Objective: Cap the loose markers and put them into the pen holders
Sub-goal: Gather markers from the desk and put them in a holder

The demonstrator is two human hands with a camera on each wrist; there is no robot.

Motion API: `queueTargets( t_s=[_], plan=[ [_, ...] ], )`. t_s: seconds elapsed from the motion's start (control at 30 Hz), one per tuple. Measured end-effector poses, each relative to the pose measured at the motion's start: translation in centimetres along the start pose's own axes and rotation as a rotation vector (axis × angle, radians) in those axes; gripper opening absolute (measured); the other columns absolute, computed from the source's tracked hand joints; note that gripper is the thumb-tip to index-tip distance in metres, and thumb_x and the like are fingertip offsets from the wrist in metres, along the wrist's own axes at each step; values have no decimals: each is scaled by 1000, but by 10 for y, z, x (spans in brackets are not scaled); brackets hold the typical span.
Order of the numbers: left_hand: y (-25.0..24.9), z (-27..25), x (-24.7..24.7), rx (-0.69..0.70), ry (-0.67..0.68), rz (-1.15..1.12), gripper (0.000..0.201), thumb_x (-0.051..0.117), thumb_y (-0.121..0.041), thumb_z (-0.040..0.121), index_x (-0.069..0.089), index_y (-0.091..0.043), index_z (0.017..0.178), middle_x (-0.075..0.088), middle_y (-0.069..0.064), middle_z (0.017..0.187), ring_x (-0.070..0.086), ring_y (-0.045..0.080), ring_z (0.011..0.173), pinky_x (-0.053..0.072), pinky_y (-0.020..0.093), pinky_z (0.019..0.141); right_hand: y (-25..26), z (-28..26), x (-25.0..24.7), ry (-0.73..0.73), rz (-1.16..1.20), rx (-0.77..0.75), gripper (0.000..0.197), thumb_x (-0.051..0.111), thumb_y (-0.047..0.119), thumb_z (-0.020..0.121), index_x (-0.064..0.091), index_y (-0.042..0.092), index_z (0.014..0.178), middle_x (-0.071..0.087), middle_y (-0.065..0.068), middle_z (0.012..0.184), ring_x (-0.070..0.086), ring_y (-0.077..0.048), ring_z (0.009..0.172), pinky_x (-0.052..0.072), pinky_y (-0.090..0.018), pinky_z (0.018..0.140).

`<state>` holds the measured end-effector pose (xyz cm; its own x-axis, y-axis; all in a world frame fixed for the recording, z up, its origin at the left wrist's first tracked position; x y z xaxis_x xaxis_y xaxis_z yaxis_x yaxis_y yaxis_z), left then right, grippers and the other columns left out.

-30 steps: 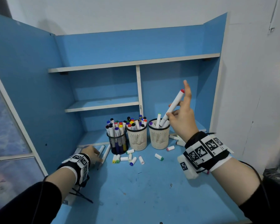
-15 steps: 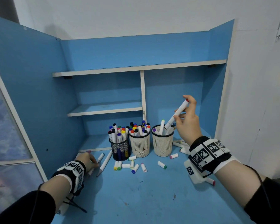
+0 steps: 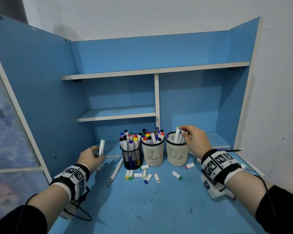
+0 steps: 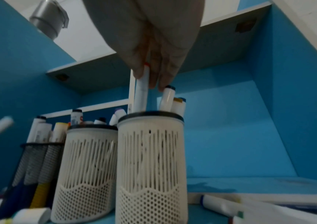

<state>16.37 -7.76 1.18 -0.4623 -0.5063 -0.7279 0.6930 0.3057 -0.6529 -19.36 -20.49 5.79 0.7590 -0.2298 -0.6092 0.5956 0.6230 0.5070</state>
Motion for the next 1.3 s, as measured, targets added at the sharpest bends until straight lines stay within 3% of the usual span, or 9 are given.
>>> queueTargets(
  t_s=[0.17, 0.27, 0.5, 0.57, 0.7, 0.9, 0.97, 1.13, 1.3],
  plan=[
    [-23, -6, -17, 86, -41, -92, 7, 68, -16, 83, 67, -10, 85, 65, 4, 78, 60, 21, 78, 44, 27, 72, -13, 1, 19, 143, -179, 15, 20, 56, 6, 89, 73, 8, 99, 66, -11, 103, 48, -24, 116, 35, -28, 97],
    [-33, -13, -23, 99, -37, -161, 9, 70, -10, 80, 65, -10, 86, 66, 4, 81, 62, 22, 81, 49, 31, 80, -11, 0, 18, 133, -181, 18, 22, 55, 4, 87, 73, 9, 99, 66, -11, 105, 47, -24, 118, 36, -33, 101],
    [-44, -29, -36, 155, -23, -302, 15, 74, -7, 74, 66, -15, 83, 69, 8, 84, 67, 25, 82, 56, 42, 80, 25, -12, 4, 6, -90, -156, 18, 56, 1, 84, 71, 11, 86, 62, -5, 92, 49, -18, 100, 36, -23, 86],
    [-49, -36, -40, 153, -28, -385, 12, 73, -6, 76, 65, -12, 83, 69, 11, 83, 69, 29, 80, 57, 44, 80, 37, -18, 8, 137, -112, -212, 18, 55, 3, 84, 71, 12, 87, 65, -4, 90, 53, -17, 95, 43, -29, 84],
    [-62, -51, -47, 160, -9, -470, 8, 71, -5, 80, 64, -7, 83, 69, 16, 81, 69, 33, 79, 57, 43, 78, 40, -34, 29, 587, -303, -170, 25, 48, 11, 87, 69, 18, 98, 66, -1, 101, 60, -18, 92, 49, -32, 82],
    [-75, -68, -54, 182, 26, -516, 8, 71, -4, 80, 64, -7, 82, 69, 17, 82, 69, 24, 73, 57, 24, 64, 23, -51, 55, 942, -539, -80, 28, 57, 10, 88, 64, 13, 114, 59, -6, 121, 54, -21, 112, 36, -21, 79],
    [-77, -72, -56, 189, 38, -532, 8, 71, -3, 80, 64, -6, 82, 68, 17, 82, 68, 24, 73, 57, 23, 64, 18, -51, 60, 996, -576, -35, 31, 64, 11, 85, 63, 13, 116, 58, -7, 122, 53, -22, 112, 34, -19, 77],
    [-81, -80, -60, 192, 47, -577, 9, 70, -1, 80, 63, -5, 84, 68, 19, 84, 68, 21, 70, 57, 22, 63, 15, -49, 68, 1030, -587, -22, 38, 70, 9, 80, 61, 13, 116, 59, -11, 119, 50, -20, 91, 36, -21, 75],
    [-80, -84, -59, 160, 14, -678, 27, 70, 9, 75, 54, -8, 90, 65, 21, 89, 68, 33, 74, 59, 30, 60, 15, -48, 72, 1055, -569, -23, 34, 70, 13, 80, 65, 14, 114, 60, -8, 115, 48, -15, 89, 38, -22, 75]
  ],
)
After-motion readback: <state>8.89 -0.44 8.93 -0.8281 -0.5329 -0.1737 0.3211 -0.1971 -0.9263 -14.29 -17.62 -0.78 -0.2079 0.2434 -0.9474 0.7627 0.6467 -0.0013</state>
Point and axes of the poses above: each hand's wrist, its own z-axis towards the middle knuckle, its own x-axis out of the palm, y = z × x, the point moved 4 cm from there along z, towards the middle knuckle
